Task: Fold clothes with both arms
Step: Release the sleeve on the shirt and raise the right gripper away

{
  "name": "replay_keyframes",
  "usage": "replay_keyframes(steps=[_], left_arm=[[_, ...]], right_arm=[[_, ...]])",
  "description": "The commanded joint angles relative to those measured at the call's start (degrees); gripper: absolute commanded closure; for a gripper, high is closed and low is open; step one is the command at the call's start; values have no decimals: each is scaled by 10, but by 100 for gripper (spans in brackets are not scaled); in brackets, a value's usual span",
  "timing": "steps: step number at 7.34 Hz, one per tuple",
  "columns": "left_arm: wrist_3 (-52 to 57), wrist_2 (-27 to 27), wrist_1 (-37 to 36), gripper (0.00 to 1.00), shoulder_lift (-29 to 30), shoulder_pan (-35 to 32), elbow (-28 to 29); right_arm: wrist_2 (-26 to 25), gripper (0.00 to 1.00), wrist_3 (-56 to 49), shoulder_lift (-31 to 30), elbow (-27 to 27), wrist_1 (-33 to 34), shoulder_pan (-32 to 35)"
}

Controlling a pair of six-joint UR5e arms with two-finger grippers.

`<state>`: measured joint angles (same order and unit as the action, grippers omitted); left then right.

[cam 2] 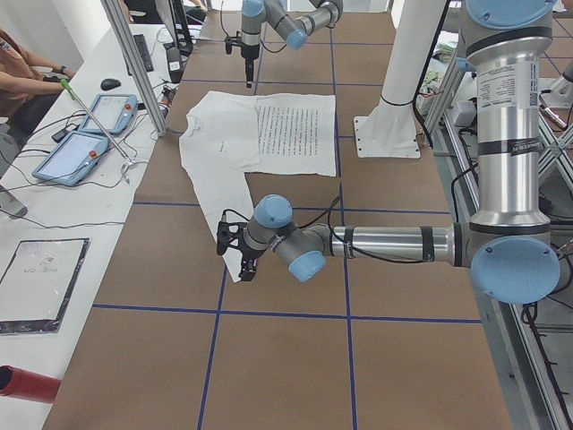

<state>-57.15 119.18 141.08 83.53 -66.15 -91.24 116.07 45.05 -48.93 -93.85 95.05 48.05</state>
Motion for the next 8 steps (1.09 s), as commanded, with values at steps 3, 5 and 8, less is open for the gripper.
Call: replay_keyframes(steps=[3, 5, 8], left_arm=[[-127, -106, 25, 1, 21, 89, 42], [-128, -121, 39, 1, 24, 90, 63], [-130, -135, 53, 5, 45, 116, 103]], right_arm=[[58, 0, -152, -164, -106, 16, 77], [77, 0, -158, -166, -106, 16, 87], [79, 0, -158, -167, -105, 17, 88]])
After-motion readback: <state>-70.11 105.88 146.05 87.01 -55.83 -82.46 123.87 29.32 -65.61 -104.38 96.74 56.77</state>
